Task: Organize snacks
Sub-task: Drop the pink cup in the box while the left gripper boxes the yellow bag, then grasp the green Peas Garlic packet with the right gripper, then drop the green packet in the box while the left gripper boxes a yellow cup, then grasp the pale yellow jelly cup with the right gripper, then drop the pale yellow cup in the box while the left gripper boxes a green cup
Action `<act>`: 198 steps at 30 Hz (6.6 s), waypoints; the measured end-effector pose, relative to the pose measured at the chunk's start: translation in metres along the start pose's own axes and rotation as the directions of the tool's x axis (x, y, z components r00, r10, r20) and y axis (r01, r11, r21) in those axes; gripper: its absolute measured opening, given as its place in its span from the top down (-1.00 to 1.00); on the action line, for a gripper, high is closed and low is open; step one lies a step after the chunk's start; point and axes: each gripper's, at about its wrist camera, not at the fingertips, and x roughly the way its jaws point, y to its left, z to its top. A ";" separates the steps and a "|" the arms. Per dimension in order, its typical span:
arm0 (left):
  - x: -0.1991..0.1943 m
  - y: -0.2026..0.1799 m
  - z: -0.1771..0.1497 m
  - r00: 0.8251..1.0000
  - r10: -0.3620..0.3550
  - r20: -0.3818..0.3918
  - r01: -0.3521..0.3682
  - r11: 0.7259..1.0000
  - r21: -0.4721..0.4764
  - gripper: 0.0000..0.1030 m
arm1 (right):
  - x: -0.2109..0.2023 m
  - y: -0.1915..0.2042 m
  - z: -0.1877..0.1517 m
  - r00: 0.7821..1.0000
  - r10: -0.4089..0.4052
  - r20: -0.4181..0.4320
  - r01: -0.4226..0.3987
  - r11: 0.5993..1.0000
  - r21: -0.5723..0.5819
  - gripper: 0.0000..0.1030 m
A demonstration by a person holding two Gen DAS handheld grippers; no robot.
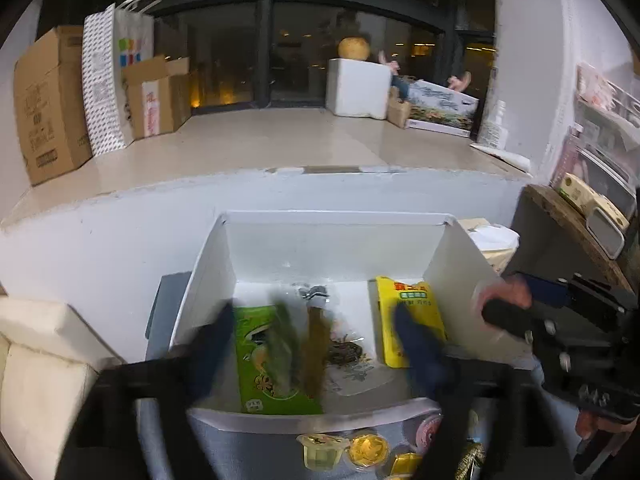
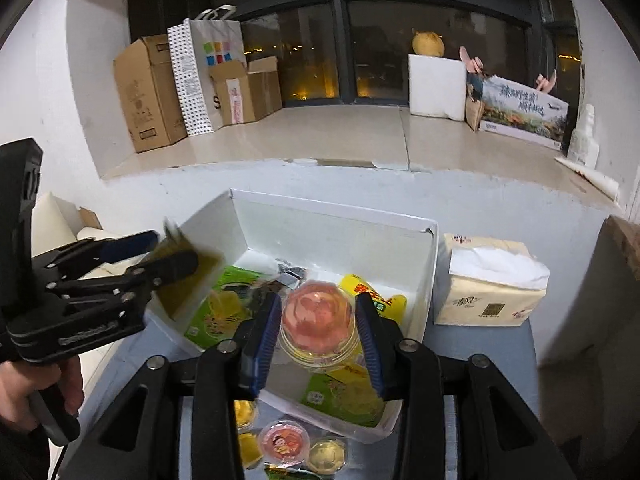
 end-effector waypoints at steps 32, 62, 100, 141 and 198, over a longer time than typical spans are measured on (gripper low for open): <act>-0.107 -0.032 -0.100 0.999 -0.048 0.002 0.047 0.998 0.042 -1.00 | -0.060 0.001 -0.126 0.999 0.025 -0.045 -0.024 0.999 0.040 -1.00; -0.048 -0.057 -0.160 0.988 -0.051 -0.145 0.053 0.999 0.008 -1.00 | -0.053 0.002 -0.166 0.989 0.002 -0.149 -0.005 1.000 -0.015 0.15; -0.097 -0.048 -0.115 0.997 -0.082 0.009 0.081 0.994 0.069 0.04 | -0.103 0.011 -0.117 0.991 0.129 0.021 -0.130 0.991 0.040 0.15; -0.036 -0.001 -0.036 1.000 -0.007 -0.002 0.007 1.000 0.016 -1.00 | -0.052 0.003 -0.065 0.996 0.011 0.089 -0.011 1.000 0.006 -1.00; 0.040 0.014 -0.137 0.980 0.034 -0.195 -0.033 0.999 0.007 -0.99 | -0.067 -0.001 -0.151 0.996 0.046 -0.078 -0.041 0.997 0.062 0.20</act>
